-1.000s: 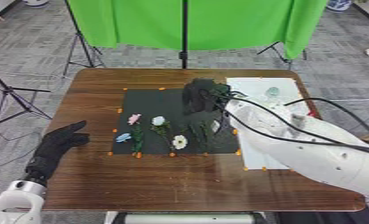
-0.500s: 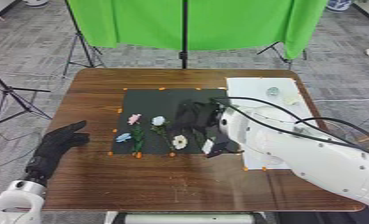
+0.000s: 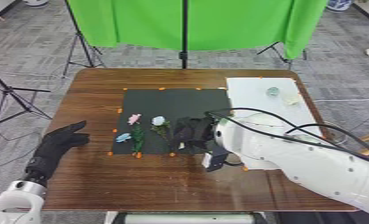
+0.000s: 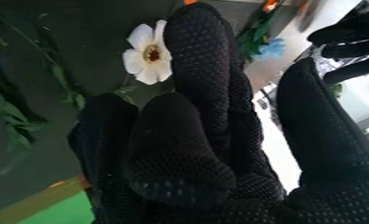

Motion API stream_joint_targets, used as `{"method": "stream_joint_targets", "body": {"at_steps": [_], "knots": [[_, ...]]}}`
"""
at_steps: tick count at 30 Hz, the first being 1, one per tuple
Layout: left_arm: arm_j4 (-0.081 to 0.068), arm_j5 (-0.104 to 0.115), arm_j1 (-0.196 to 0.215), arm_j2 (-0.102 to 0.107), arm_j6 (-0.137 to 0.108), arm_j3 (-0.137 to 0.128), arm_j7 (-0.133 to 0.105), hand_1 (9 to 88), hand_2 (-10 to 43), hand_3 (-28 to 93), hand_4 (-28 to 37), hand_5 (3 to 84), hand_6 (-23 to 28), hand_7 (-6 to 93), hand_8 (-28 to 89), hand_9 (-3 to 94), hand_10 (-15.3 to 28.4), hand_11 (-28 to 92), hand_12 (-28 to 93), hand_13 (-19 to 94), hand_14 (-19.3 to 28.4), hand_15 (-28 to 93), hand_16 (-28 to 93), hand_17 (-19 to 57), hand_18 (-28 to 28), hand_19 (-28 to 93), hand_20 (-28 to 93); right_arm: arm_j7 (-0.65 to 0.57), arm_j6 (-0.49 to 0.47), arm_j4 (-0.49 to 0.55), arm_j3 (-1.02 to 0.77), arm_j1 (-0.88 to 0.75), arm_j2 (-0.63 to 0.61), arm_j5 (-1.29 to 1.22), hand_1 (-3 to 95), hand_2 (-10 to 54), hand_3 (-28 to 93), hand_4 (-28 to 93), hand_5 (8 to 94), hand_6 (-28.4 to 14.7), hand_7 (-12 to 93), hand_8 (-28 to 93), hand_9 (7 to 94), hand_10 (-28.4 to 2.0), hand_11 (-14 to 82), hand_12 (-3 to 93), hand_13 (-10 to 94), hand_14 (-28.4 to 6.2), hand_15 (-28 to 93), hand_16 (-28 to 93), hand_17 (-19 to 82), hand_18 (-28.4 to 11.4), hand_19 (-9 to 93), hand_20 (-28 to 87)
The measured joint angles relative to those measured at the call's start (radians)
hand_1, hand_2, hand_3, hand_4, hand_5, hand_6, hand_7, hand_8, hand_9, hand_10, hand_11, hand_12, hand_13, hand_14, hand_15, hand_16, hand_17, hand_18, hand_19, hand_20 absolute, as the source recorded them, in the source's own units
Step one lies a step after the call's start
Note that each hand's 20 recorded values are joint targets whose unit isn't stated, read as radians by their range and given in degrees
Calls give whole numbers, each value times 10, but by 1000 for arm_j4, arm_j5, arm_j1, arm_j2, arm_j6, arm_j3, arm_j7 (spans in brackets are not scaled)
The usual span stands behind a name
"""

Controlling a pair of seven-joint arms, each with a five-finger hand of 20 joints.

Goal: Arrange flowers

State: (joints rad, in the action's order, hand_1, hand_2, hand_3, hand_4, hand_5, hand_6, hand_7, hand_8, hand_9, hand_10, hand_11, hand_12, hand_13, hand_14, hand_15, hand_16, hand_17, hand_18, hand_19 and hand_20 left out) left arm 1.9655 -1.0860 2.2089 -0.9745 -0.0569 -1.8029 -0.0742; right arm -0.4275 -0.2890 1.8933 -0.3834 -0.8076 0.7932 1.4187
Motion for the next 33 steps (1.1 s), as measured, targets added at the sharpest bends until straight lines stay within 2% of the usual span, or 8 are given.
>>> {"method": "stream_joint_targets", "body": {"at_steps": [15, 33], "knots": [[0, 0, 0, -1, 0, 0, 0, 234, 192, 646, -282, 447, 33, 88, -62, 490, 153, 190, 105, 419, 198, 177, -37, 102, 127, 108, 139, -11, 1, -66, 37, 12, 25, 148, 287, 119, 592, -123, 714, -22, 141, -97, 898, -139, 439, 304, 933, -41, 653, 361, 665, -183, 932, 650], [-1, 0, -4, 0, 3, 2, 1, 234, 192, 646, -282, 448, 33, 88, -62, 489, 154, 190, 106, 419, 197, 177, -37, 102, 127, 108, 139, -8, 59, -72, 28, 45, 29, 198, 290, 113, 588, -120, 726, -13, 155, -94, 892, -138, 445, 305, 925, -43, 661, 359, 660, -183, 932, 653]]}}
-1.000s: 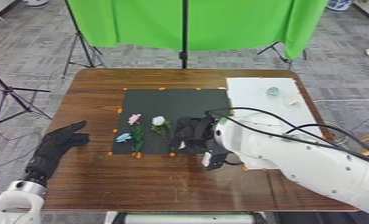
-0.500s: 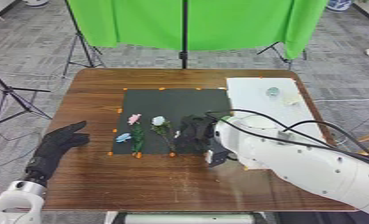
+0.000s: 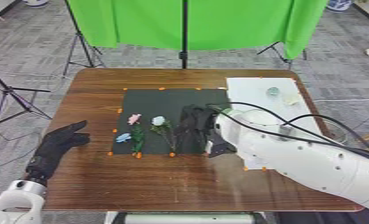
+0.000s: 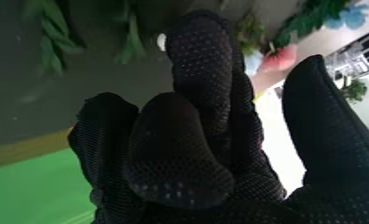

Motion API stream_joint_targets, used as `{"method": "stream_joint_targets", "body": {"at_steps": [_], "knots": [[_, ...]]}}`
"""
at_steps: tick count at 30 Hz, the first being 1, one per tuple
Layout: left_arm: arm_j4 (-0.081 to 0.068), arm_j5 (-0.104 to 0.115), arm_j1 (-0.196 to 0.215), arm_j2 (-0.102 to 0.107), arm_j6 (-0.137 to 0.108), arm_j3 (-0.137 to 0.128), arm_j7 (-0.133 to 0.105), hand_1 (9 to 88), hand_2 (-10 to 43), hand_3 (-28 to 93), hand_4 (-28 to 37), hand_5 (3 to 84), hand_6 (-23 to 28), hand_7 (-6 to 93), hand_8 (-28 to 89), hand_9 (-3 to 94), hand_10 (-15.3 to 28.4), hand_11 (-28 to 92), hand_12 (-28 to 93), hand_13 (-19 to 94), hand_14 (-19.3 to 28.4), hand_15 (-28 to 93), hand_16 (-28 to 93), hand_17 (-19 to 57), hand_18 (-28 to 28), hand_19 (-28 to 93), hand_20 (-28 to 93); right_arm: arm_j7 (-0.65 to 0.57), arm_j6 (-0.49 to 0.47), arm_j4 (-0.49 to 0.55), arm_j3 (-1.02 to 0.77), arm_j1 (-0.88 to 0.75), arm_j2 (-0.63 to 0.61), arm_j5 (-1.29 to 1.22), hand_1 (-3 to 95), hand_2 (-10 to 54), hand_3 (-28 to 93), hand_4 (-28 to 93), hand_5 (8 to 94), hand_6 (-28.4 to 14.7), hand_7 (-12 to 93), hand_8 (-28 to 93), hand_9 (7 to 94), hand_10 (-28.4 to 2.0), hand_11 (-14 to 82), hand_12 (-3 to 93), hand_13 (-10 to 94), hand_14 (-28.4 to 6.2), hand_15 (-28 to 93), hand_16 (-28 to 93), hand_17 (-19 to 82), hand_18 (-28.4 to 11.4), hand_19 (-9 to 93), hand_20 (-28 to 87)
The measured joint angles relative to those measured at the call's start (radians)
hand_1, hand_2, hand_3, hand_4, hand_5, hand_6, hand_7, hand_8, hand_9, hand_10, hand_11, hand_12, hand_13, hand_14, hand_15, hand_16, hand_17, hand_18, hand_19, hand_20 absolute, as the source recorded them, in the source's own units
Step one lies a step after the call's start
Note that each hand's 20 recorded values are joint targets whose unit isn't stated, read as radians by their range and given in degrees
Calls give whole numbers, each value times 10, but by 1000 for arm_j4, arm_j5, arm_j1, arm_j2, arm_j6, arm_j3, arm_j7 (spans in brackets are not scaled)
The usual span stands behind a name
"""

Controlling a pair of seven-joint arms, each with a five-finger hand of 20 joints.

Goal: Arrange flowers

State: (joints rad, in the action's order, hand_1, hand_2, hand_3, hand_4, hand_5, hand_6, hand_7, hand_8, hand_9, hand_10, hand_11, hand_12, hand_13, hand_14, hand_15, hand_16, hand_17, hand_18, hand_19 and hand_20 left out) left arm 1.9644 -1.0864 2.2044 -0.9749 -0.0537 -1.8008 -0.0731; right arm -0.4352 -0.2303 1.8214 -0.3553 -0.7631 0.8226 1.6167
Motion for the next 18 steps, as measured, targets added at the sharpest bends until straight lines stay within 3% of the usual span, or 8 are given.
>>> {"method": "stream_joint_targets", "body": {"at_steps": [4, 8, 15, 18], "knots": [[0, 0, 1, 0, 0, -1, 0, 234, 192, 646, -281, 448, 33, 87, -62, 489, 153, 190, 106, 419, 197, 176, -37, 102, 127, 107, 139, 5, -4, 14, -72, -20, -5, -47, 291, 113, 587, -119, 735, -11, 167, -87, 878, -140, 436, 308, 913, -43, 659, 360, 651, -184, 932, 649], [1, 0, 1, 0, 0, -1, 0, 235, 192, 645, -281, 448, 32, 88, -62, 490, 152, 190, 106, 419, 197, 177, -36, 102, 127, 107, 139, 20, 22, 44, -151, -36, -28, -75, 297, 79, 593, -116, 702, -18, 179, -79, 806, -153, 337, 300, 871, -57, 639, 359, 601, -183, 932, 611], [1, -1, 1, 0, 0, -1, -2, 234, 192, 647, -280, 448, 33, 88, -62, 490, 154, 190, 106, 419, 197, 176, -37, 102, 127, 108, 139, 26, 247, 72, -294, -83, -99, 115, 256, -25, 614, -114, 547, -52, 120, -56, 641, -193, 200, 273, 778, -99, 651, 358, 551, -190, 932, 603], [3, -1, 6, -1, 0, -5, -2, 236, 191, 648, -279, 448, 33, 88, -62, 490, 154, 191, 106, 419, 197, 177, -36, 102, 127, 108, 139, -6, 250, 51, -361, -100, -132, 205, 240, -53, 612, -111, 498, -66, 92, -48, 589, -208, 153, 255, 751, -113, 653, 355, 528, -199, 932, 596]]}}
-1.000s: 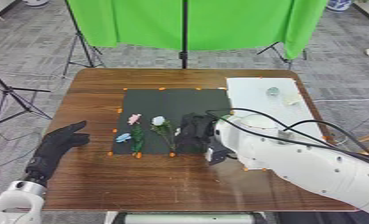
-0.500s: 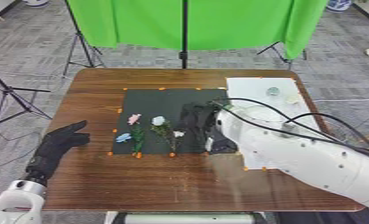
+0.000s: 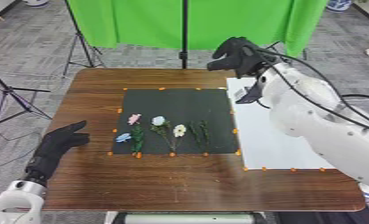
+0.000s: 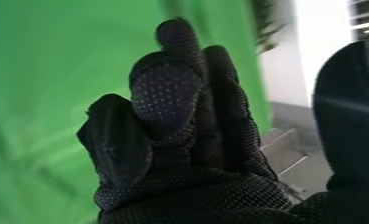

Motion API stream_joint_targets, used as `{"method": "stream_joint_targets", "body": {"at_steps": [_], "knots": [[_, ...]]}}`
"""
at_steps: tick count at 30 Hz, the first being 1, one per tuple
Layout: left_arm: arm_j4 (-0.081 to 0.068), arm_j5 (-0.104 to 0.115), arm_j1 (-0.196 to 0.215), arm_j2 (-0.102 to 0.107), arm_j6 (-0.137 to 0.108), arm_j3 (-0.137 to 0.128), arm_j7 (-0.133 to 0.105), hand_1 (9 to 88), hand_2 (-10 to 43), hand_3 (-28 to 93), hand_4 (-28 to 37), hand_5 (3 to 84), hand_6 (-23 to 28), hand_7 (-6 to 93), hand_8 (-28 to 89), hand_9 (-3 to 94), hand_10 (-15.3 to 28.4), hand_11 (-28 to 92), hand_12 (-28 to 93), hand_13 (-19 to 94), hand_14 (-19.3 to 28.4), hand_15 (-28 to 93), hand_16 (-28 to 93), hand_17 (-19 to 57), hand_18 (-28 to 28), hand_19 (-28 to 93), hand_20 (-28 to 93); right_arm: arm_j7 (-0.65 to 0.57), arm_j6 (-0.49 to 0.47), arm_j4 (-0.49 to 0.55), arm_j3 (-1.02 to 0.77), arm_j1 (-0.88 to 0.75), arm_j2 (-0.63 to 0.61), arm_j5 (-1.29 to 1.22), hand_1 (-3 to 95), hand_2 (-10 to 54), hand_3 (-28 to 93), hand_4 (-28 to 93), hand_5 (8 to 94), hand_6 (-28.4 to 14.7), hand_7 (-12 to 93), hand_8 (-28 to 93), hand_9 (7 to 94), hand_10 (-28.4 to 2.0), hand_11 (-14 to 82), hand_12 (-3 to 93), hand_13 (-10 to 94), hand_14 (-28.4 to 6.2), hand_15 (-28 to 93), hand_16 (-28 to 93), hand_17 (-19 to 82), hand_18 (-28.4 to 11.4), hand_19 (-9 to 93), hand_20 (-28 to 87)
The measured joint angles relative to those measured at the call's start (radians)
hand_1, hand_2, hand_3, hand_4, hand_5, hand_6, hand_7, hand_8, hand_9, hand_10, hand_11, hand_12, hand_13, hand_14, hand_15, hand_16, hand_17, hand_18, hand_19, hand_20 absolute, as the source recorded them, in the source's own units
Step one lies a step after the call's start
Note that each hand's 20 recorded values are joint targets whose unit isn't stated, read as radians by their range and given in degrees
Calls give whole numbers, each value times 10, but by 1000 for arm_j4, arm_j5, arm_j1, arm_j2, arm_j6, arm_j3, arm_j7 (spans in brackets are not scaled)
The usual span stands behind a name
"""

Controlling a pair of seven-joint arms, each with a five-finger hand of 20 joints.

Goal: Arrange flowers

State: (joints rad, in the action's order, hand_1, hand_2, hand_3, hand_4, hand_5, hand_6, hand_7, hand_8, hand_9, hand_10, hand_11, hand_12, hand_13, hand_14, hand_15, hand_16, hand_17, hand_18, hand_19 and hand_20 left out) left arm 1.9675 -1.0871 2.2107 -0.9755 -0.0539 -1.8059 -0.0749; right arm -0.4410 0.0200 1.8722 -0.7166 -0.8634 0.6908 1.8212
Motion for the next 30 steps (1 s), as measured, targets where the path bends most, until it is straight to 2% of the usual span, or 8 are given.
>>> {"method": "stream_joint_targets", "body": {"at_steps": [2, 6, 9, 14, 19, 26, 30], "knots": [[1, 0, 4, 0, 0, -2, 0, 237, 190, 648, -278, 447, 34, 88, -62, 490, 153, 191, 106, 419, 197, 176, -37, 102, 127, 108, 139, -40, -33, -34, -4, 11, -23, 37, 227, -71, 618, -110, 478, -76, 76, -44, 560, -216, 127, 248, 730, -124, 655, 354, 513, -208, 932, 588], [1, -1, 5, 0, 0, -3, 0, 238, 190, 648, -278, 447, 35, 88, -62, 489, 152, 191, 106, 418, 197, 176, -37, 102, 127, 108, 139, -127, -165, -132, -2, 37, -53, 91, 213, -81, 605, -111, 455, -97, 45, -38, 534, -229, 87, 242, 709, -139, 650, 344, 492, -220, 932, 568], [1, -2, 5, 0, 0, -3, 0, 237, 189, 649, -277, 446, 36, 87, -62, 489, 153, 191, 106, 417, 197, 176, -36, 101, 127, 109, 139, -159, -209, -210, -8, 33, -58, 124, 198, -77, 594, -114, 443, -107, 29, -39, 528, -238, 68, 227, 703, -141, 642, 339, 481, -224, 932, 557], [2, -3, 5, -3, 0, -3, 1, 238, 189, 649, -277, 446, 37, 86, -61, 489, 153, 190, 106, 417, 196, 176, -36, 101, 127, 108, 139, -191, -217, -320, 1, 19, -53, 174, 185, -76, 598, -115, 433, -102, 28, -37, 527, -240, 68, 216, 705, -143, 641, 334, 478, -224, 932, 544], [2, -4, 5, -4, 0, -3, 1, 239, 188, 648, -277, 446, 36, 86, -61, 490, 152, 190, 106, 417, 197, 175, -36, 100, 127, 108, 139, -222, -237, -408, 10, 7, -41, 173, 211, -79, 608, -112, 426, -85, 41, -37, 547, -234, 74, 211, 720, -134, 653, 330, 485, -222, 932, 537], [3, -8, 6, -6, 0, -3, 1, 241, 188, 646, -275, 445, 36, 87, -61, 489, 153, 191, 106, 417, 196, 175, -36, 100, 127, 109, 139, -234, -217, -474, 19, -21, -29, 164, 283, -87, 646, -127, 429, -53, 86, -54, 580, -211, 99, 210, 753, -109, 665, 325, 514, -209, 932, 552], [3, -9, 5, -7, 1, -3, 2, 242, 188, 646, -274, 446, 37, 86, -61, 490, 153, 190, 106, 416, 196, 175, -36, 99, 127, 109, 139, -238, -161, -490, 26, -41, -23, 129, 330, -93, 658, -137, 450, -34, 117, -70, 603, -195, 113, 205, 775, -92, 672, 325, 527, -198, 932, 549]]}}
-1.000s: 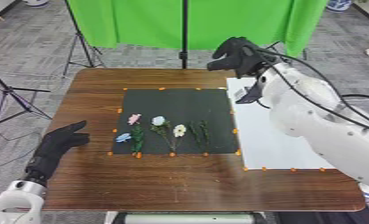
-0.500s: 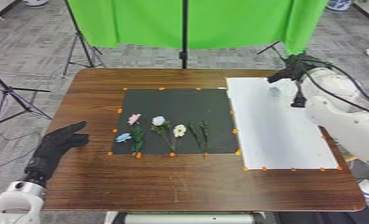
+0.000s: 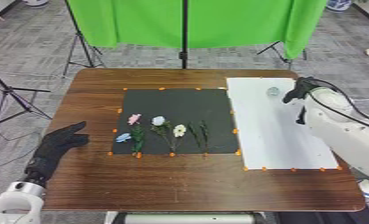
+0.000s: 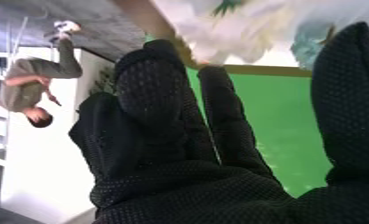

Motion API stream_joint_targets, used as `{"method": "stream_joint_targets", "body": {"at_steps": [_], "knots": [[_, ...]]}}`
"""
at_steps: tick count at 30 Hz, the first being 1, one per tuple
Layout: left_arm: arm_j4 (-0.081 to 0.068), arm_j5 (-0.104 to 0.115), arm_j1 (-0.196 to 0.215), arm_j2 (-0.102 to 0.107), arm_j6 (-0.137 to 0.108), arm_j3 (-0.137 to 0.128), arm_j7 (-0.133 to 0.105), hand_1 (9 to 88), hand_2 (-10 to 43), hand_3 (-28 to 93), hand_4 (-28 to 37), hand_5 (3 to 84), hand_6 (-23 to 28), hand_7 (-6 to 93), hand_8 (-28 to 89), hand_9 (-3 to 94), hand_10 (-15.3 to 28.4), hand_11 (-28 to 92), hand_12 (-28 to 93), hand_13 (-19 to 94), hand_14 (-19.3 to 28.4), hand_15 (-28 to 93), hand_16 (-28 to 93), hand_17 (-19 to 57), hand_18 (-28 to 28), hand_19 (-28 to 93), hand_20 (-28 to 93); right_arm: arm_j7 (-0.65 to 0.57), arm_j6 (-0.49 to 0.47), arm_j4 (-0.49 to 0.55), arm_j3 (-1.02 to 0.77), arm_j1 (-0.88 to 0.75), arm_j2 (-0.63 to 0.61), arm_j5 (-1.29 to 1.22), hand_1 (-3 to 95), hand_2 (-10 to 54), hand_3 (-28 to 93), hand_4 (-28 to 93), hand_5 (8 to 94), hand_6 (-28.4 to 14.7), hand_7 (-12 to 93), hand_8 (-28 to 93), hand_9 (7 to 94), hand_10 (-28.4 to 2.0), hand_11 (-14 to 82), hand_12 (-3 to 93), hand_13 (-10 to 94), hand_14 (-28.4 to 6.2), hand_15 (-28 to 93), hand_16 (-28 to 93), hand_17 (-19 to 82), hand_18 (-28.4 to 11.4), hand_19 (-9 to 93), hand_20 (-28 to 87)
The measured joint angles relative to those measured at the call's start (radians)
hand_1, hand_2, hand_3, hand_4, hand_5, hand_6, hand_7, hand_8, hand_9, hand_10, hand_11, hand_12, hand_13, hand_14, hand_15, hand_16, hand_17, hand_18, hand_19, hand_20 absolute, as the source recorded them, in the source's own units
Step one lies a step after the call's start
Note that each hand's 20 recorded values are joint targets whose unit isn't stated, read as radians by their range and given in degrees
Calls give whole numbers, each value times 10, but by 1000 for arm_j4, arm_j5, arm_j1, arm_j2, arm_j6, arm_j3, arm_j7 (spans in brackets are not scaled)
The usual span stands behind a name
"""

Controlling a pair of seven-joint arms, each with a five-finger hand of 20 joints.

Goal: Arrange flowers

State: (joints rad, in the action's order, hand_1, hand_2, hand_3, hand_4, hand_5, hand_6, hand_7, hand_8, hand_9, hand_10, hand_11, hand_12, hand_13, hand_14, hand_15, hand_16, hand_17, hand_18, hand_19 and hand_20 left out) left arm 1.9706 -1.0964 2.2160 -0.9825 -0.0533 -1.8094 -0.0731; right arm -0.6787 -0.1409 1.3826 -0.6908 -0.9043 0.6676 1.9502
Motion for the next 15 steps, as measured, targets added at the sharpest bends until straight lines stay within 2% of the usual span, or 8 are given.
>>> {"method": "stream_joint_targets", "body": {"at_steps": [7, 12, 15], "knots": [[0, -2, -2, 0, 2, 0, 2, 245, 187, 646, -271, 446, 37, 87, -61, 490, 152, 190, 106, 416, 195, 174, -35, 99, 127, 110, 139, 15, 133, -13, 37, -38, 7, -22, 468, -95, 684, -175, 558, 4, 182, -118, 700, -159, 150, 191, 832, -50, 653, 330, 563, -179, 932, 549], [0, -4, -2, 0, 3, 0, 5, 245, 186, 646, -270, 445, 36, 87, -61, 490, 152, 190, 106, 416, 196, 174, -35, 98, 128, 111, 138, 23, 265, -30, 81, -40, 11, 4, 603, -95, 598, -189, 718, -2, 215, 6, 826, -109, 63, 330, 873, -33, 643, 338, 595, -168, 932, 556], [0, -4, -1, 0, 4, -1, 7, 247, 187, 645, -269, 445, 36, 88, -62, 490, 152, 190, 106, 416, 195, 174, -35, 98, 128, 111, 138, 27, 376, -35, 116, -44, 10, 23, 620, -95, 597, -188, 759, 0, 226, 25, 860, -101, 64, 353, 890, -28, 642, 339, 612, -164, 932, 566]]}}
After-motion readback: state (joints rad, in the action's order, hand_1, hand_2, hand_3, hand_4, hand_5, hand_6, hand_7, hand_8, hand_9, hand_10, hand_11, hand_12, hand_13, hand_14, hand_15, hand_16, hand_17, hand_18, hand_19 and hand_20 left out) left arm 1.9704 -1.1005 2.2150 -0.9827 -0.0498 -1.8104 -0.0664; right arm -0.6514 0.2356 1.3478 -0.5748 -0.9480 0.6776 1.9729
